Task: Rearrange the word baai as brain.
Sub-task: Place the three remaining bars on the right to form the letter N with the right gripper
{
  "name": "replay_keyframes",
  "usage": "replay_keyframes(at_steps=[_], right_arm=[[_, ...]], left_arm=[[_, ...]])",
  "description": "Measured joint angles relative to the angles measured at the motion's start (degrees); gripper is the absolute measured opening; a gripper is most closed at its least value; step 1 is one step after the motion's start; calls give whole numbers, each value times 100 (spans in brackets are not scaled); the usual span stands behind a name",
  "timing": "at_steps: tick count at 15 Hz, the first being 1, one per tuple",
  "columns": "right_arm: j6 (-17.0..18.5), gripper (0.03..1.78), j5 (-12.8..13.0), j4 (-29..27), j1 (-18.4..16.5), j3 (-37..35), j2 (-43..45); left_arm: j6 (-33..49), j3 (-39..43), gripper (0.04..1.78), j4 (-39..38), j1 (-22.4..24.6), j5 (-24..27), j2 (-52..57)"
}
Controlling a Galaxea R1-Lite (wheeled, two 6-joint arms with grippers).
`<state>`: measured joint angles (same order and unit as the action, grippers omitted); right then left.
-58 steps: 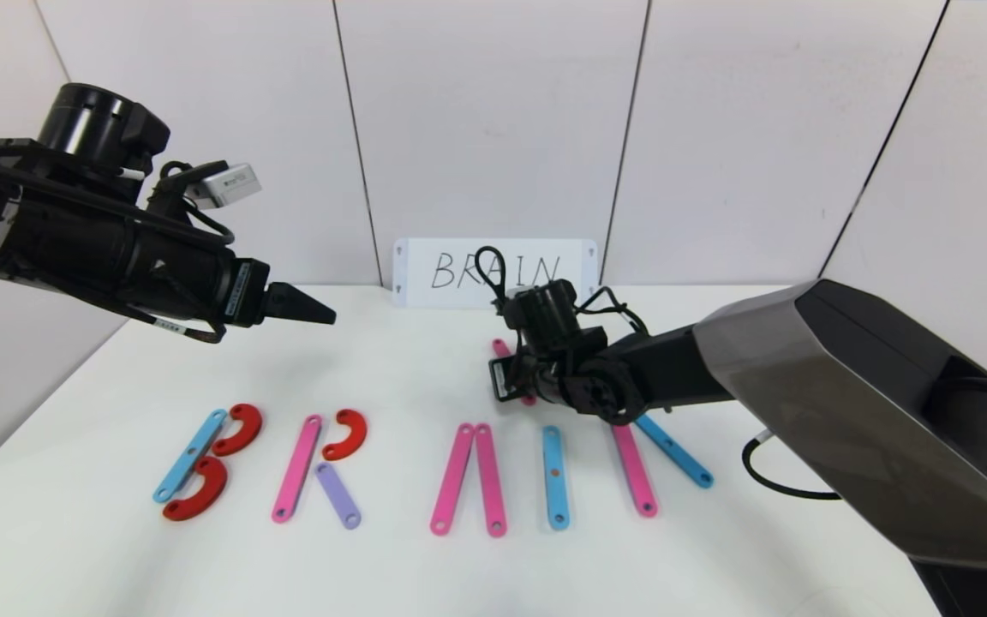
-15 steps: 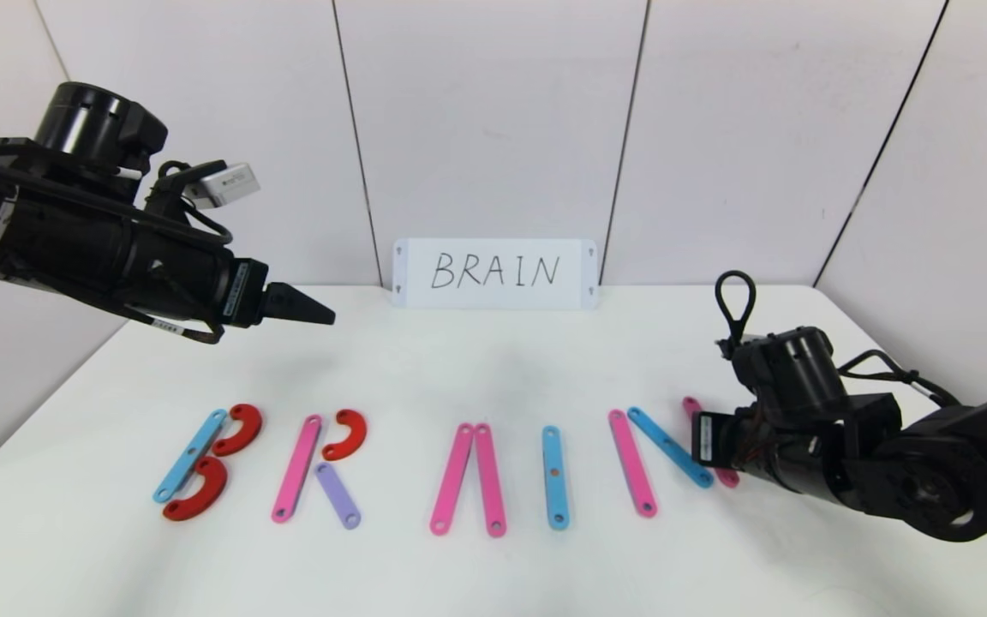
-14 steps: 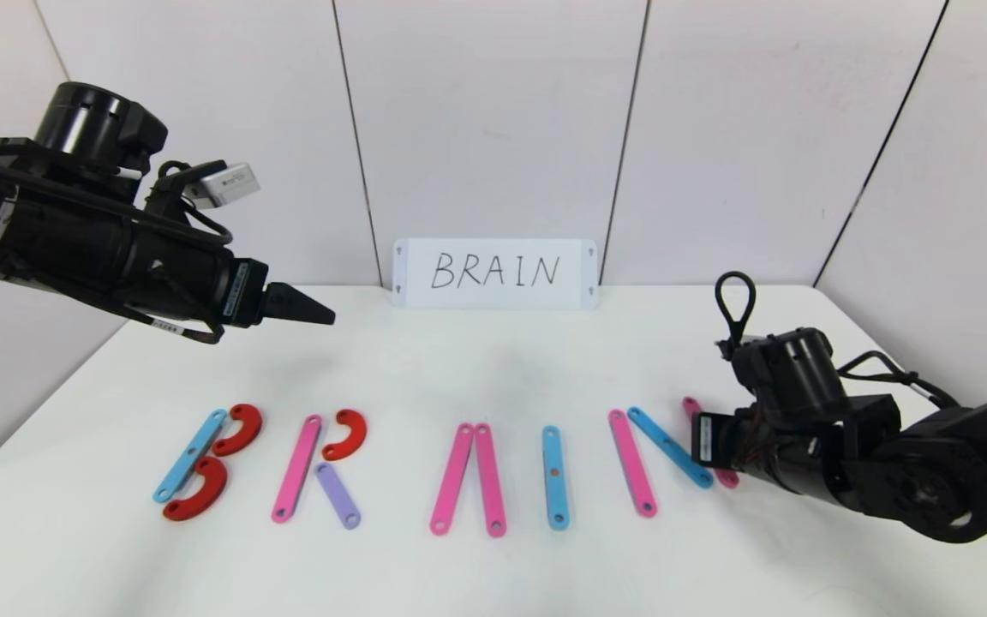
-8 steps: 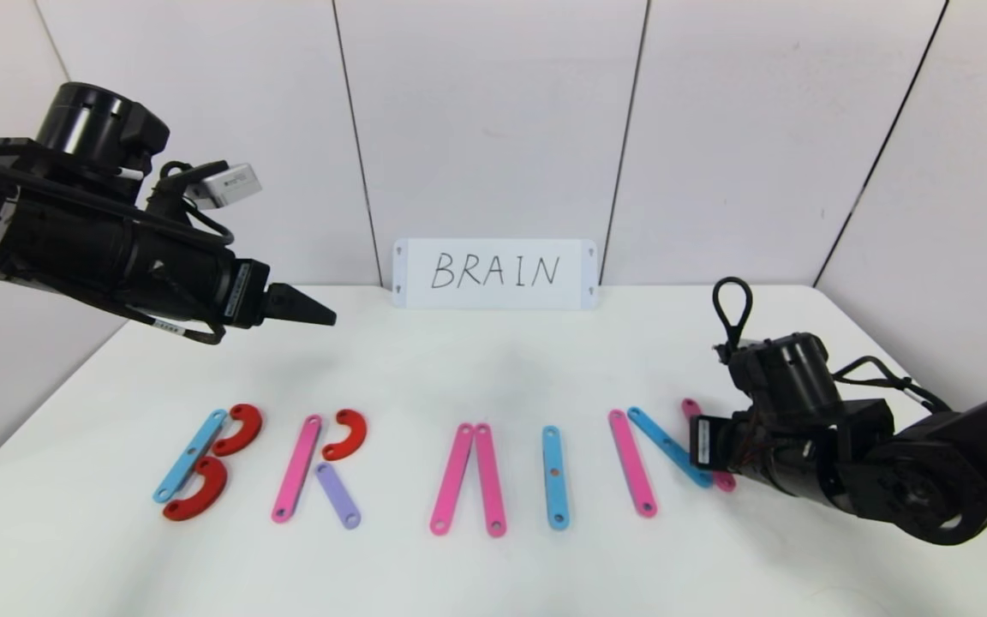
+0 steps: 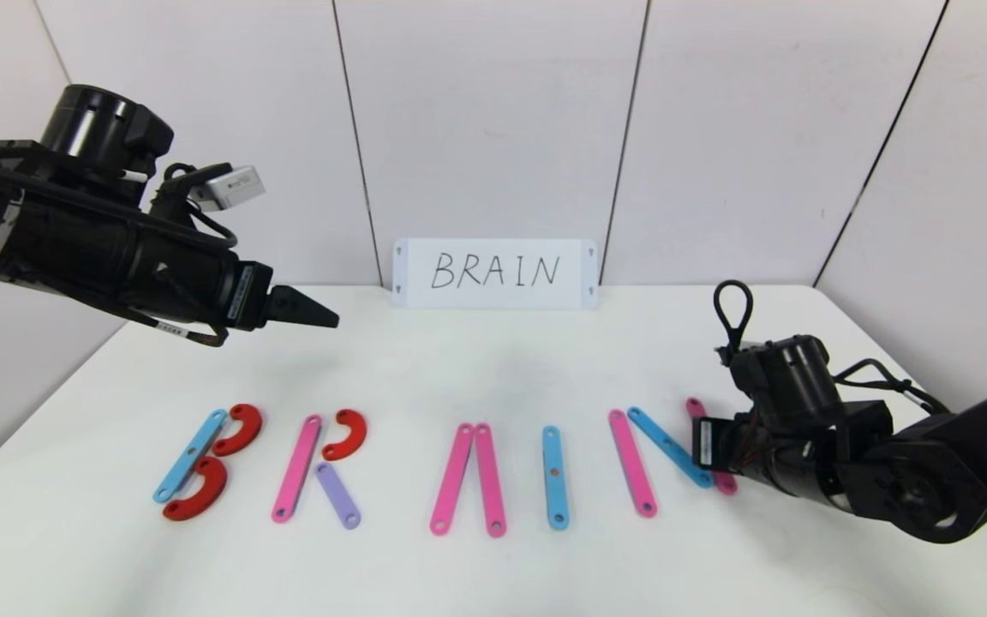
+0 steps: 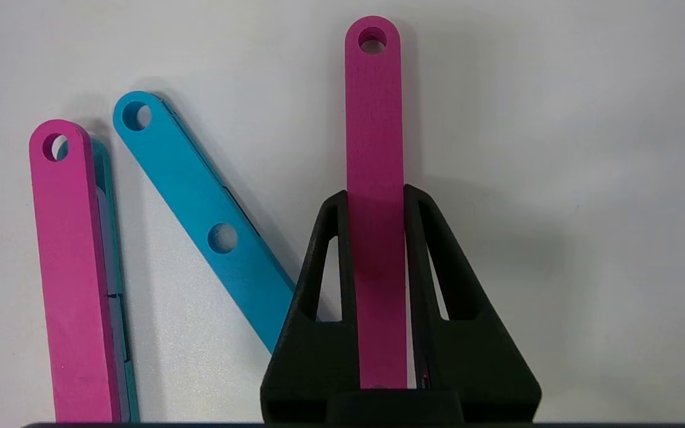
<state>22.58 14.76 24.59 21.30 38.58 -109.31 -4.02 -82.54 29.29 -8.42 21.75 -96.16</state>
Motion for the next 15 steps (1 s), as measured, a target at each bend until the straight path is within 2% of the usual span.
replay_keyframes(at_steps=[10,13,15], right_arm=[[-12,28,6,0,9,-16,49],[-20,44,1,2,17,-11,107],[-34,67,1,2,12,-5,127]], left_arm=[[1,21,174,0,-26,-1,0],[0,22,174,-2,-28,0,-1],[1,27,174,-2,-33,0,-4]])
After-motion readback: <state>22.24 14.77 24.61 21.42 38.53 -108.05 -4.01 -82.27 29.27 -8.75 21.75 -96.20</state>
